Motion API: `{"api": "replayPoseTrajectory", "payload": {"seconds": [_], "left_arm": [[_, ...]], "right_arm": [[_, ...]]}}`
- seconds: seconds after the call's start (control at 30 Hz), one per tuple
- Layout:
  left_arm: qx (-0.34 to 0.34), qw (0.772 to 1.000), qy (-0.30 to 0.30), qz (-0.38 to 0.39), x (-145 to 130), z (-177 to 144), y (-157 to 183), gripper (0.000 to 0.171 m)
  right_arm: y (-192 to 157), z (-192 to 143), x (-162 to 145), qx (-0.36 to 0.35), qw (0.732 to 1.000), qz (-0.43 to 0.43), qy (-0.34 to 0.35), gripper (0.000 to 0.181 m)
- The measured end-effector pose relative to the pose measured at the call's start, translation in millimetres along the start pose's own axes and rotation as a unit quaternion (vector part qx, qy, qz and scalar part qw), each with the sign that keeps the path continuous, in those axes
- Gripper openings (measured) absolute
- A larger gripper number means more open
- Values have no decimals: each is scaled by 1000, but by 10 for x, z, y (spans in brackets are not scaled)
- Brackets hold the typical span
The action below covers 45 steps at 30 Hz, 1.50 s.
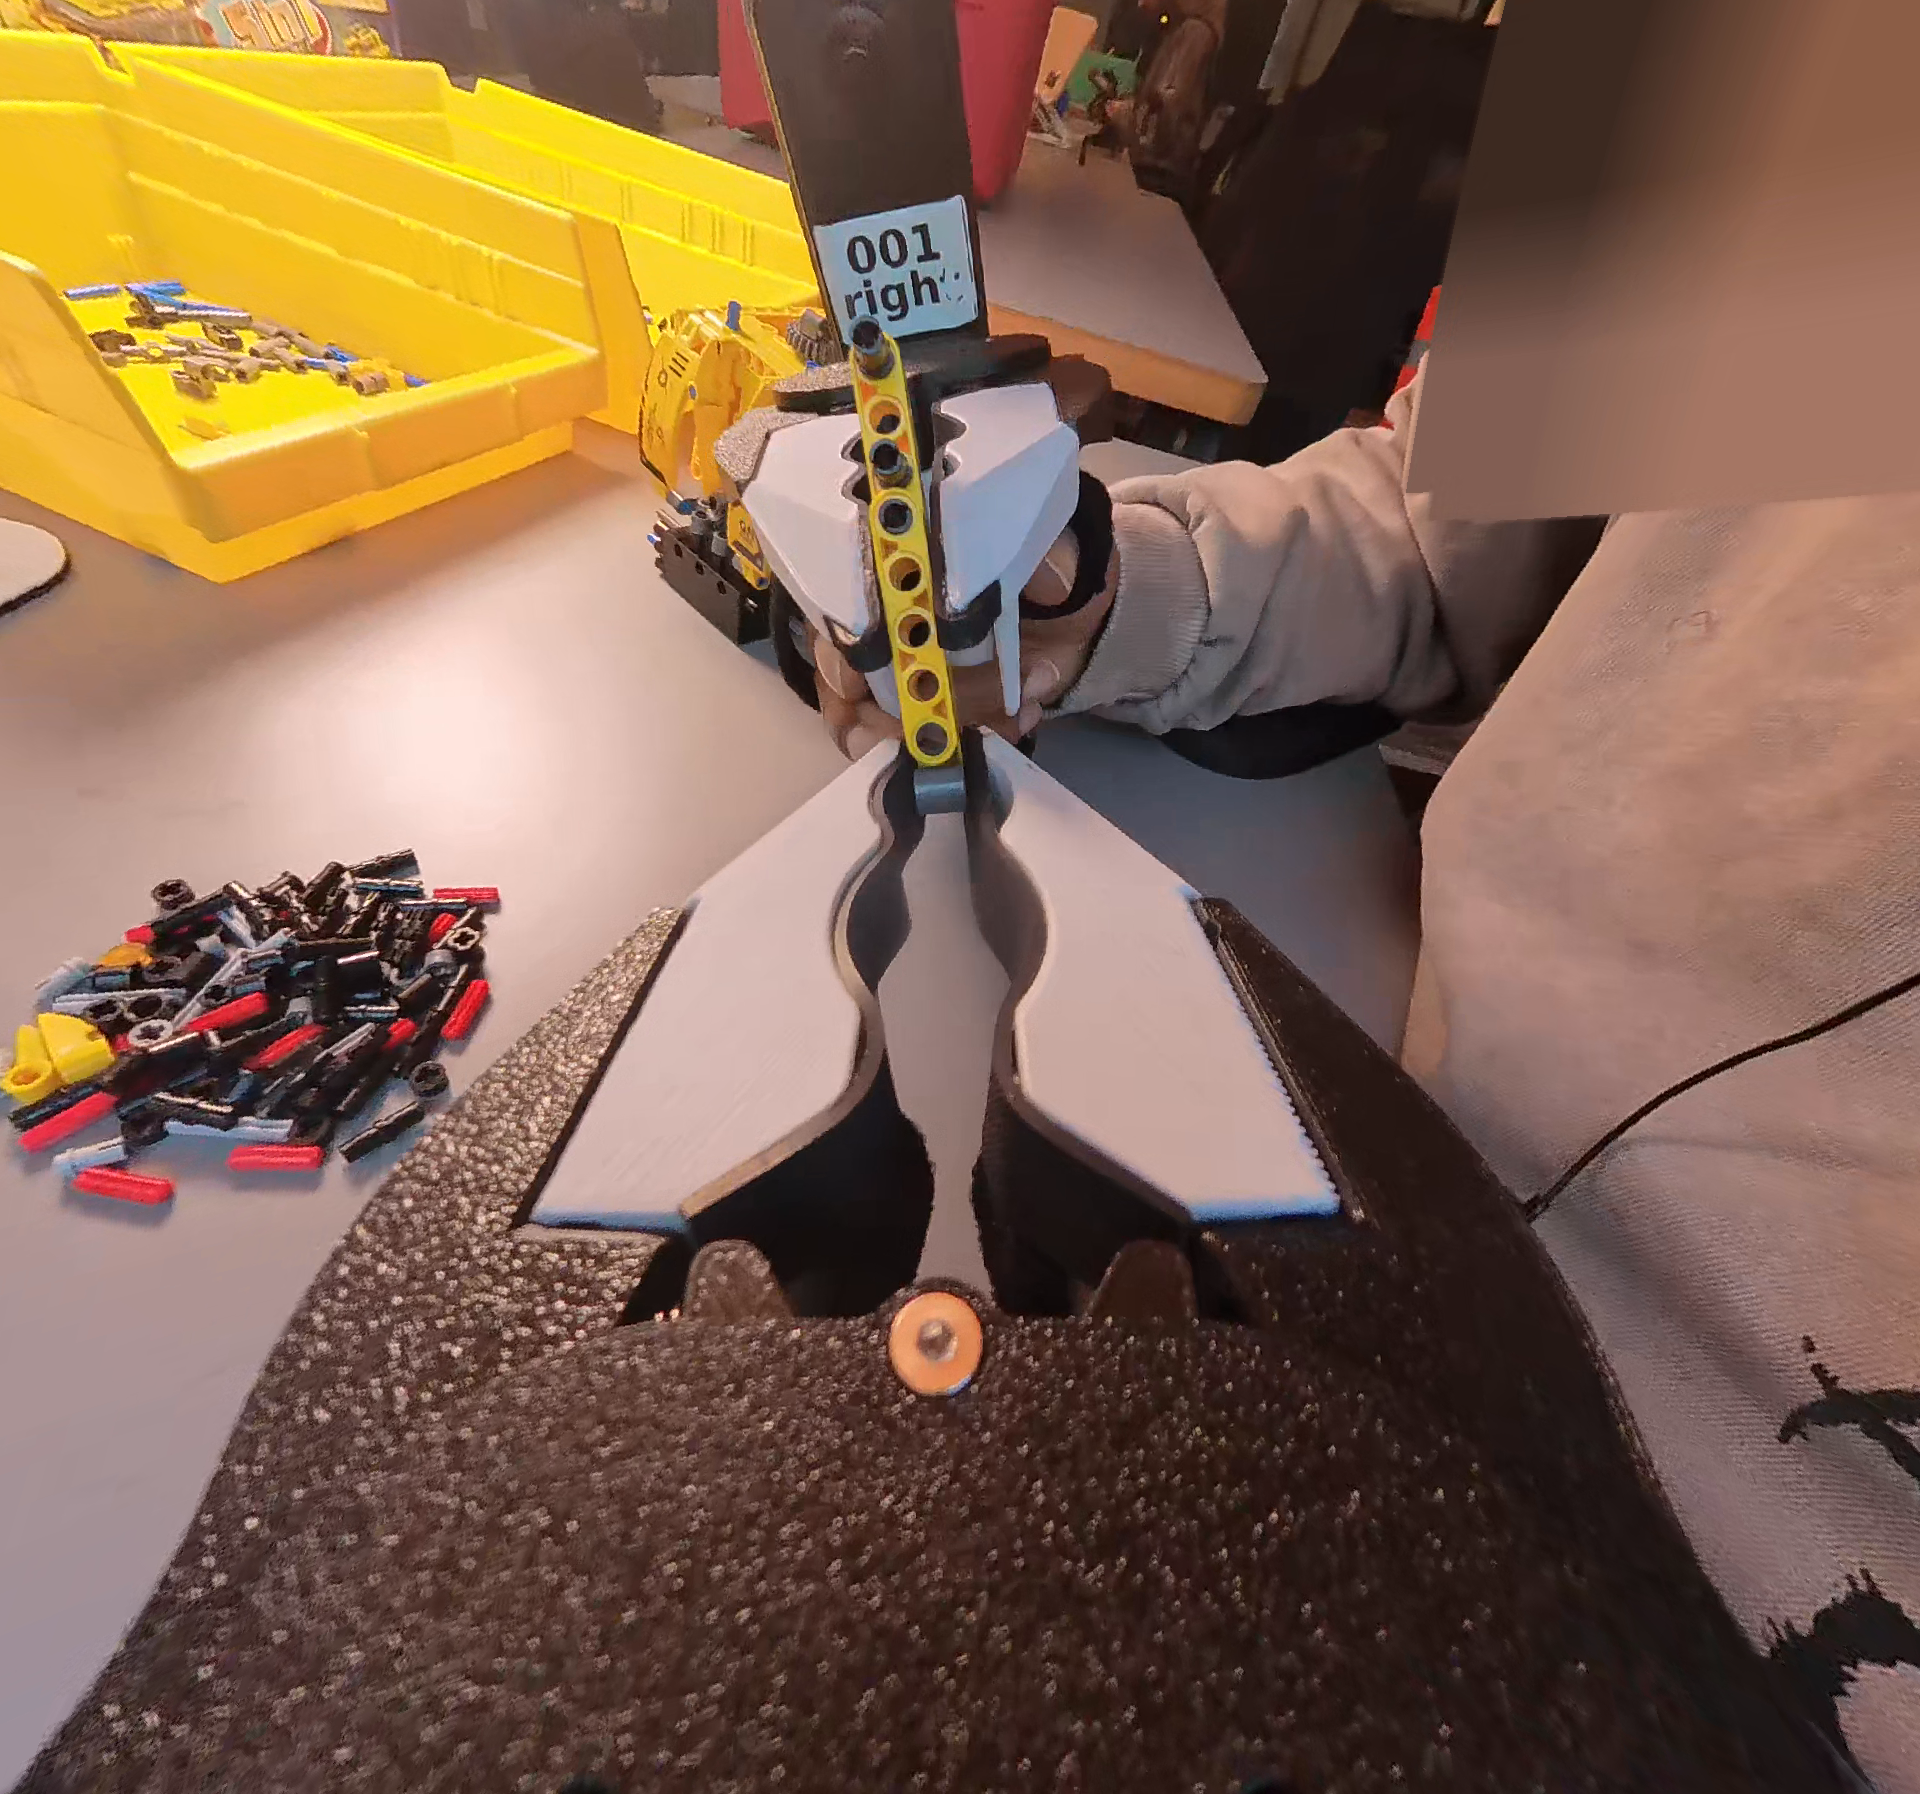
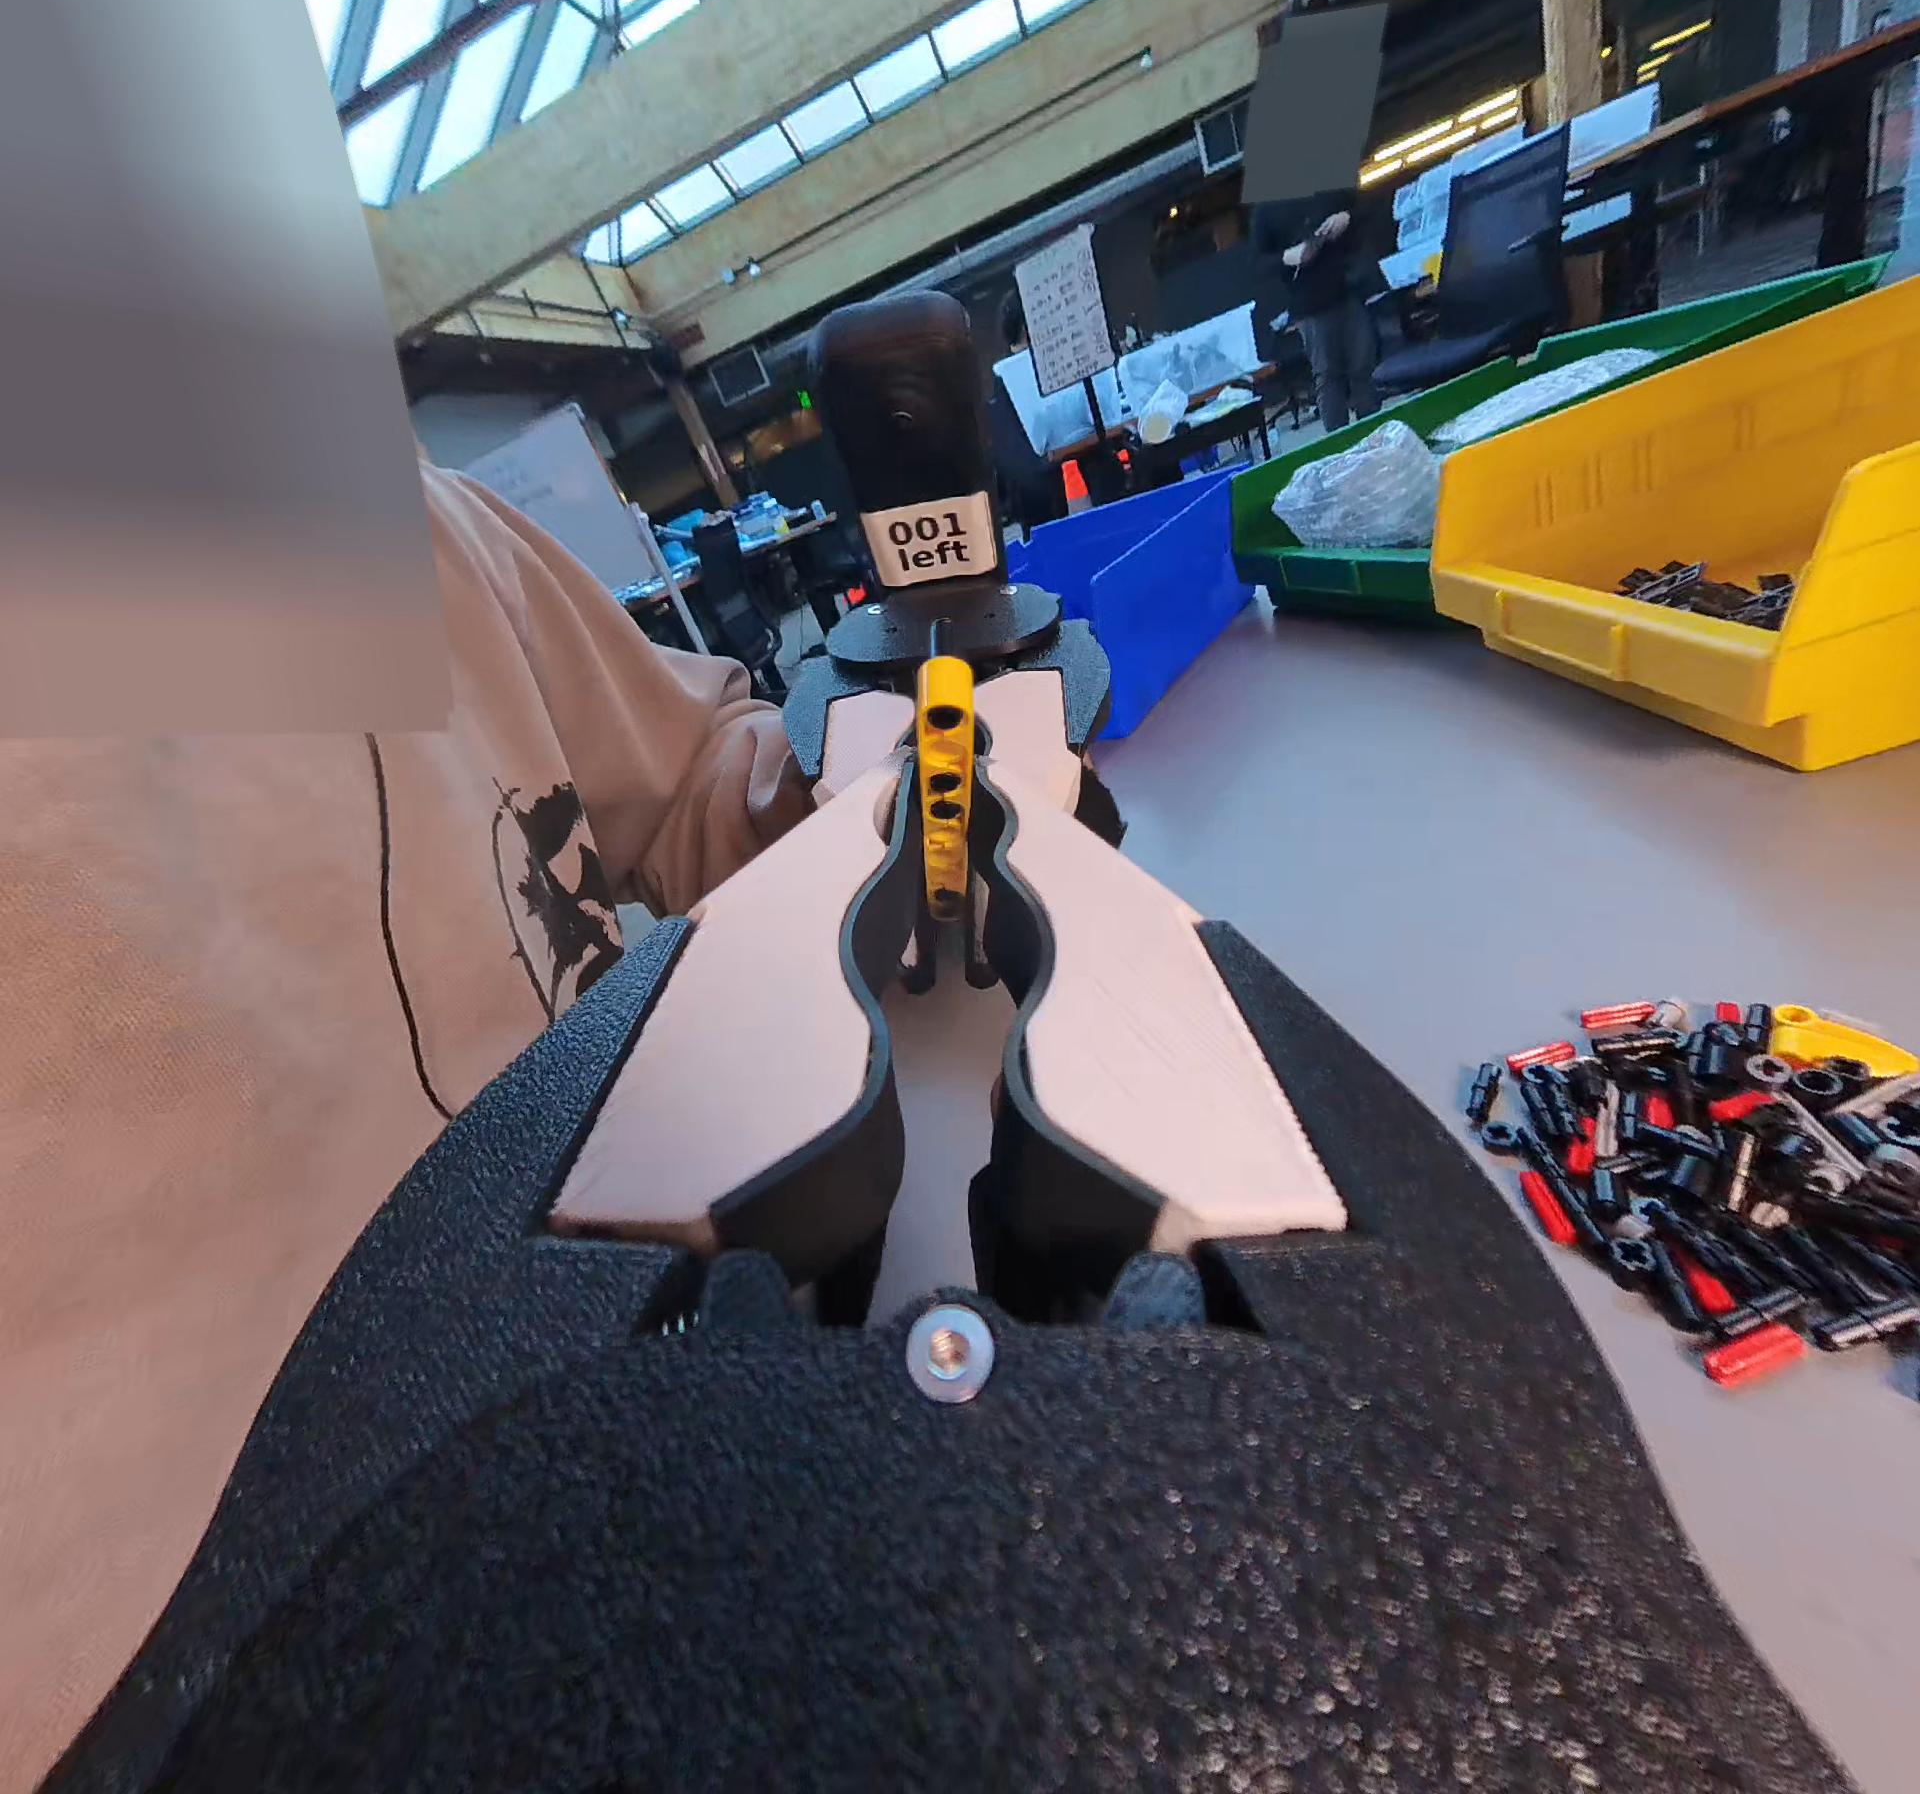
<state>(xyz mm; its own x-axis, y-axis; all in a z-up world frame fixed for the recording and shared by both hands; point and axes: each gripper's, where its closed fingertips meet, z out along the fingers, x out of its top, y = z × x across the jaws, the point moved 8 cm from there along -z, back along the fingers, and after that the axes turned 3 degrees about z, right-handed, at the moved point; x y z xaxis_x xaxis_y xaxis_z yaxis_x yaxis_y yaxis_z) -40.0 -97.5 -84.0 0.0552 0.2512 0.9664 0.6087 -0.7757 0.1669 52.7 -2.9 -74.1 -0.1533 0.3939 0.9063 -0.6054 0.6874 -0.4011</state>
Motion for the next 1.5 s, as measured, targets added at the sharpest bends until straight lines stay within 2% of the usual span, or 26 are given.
{"api": "replayPoseTrajectory", "payload": {"seconds": [0.13, 0.37, 0.43, 0.53, 0.6, 0.67, 0.7, 0.77, 0.8, 0.93, 1.0, 1.07, 1.2, 1.3, 1.5], "left_arm": [[-9, 1000, 5, -7, 30, -54, -19, 6], [-35, 993, 87, -67, 147, -337, -148, 5], [-27, 997, 65, -45, 140, -324, -126, 6], [-26, 999, 29, -32, 83, -276, -108, 6], [-32, 999, 13, -35, 41, -237, -102, 6], [-31, 999, -10, -32, -13, -194, -101, 6], [-27, 999, -20, -27, -38, -177, -103, 6], [-25, 999, -24, -30, -53, -170, -109, 6], [-23, 999, -21, -32, -52, -179, -121, 6], [-27, 998, 37, -44, 9, -206, -123, 6], [-30, 996, 67, -49, 40, -222, -122, 16], [-45, 995, 77, -52, 59, -227, -97, 7], [-49, 992, 98, -61, 83, -231, -88, 7], [-36, 991, 106, -77, 99, -226, -90, 6], [-15, 984, 152, -88, 168, -267, -89, 5]], "right_arm": [[5, 4, 9, 14, 1000, 15, 14, 5], [121, -209, 80, -26, 1000, -11, 9, 0], [98, -203, 90, -36, 999, -38, -10, 0], [40, -197, 158, -31, 999, -38, -1, 4], [37, -155, 107, -38, 997, -42, -46, 20], [10, -79, -1, -44, 992, -67, -102, 24], [-8, -45, -41, -46, 989, -78, -119, 23], [-32, 0, -85, -51, 985, -94, -137, 7], [-29, 9, -85, -58, 984, -98, -136, 7], [-33, 12, -19, -52, 991, -80, -93, 7], [-47, 34, -17, -33, 996, -55, -67, 7], [-47, 44, -17, -26, 998, -41, -48, 7], [-59, 54, 2, -5, 999, -14, -28, 7], [-70, 47, 23, -21, 999, -37, -22, 6], [-75, 89, 64, -31, 997, 15, 76, 3]]}}
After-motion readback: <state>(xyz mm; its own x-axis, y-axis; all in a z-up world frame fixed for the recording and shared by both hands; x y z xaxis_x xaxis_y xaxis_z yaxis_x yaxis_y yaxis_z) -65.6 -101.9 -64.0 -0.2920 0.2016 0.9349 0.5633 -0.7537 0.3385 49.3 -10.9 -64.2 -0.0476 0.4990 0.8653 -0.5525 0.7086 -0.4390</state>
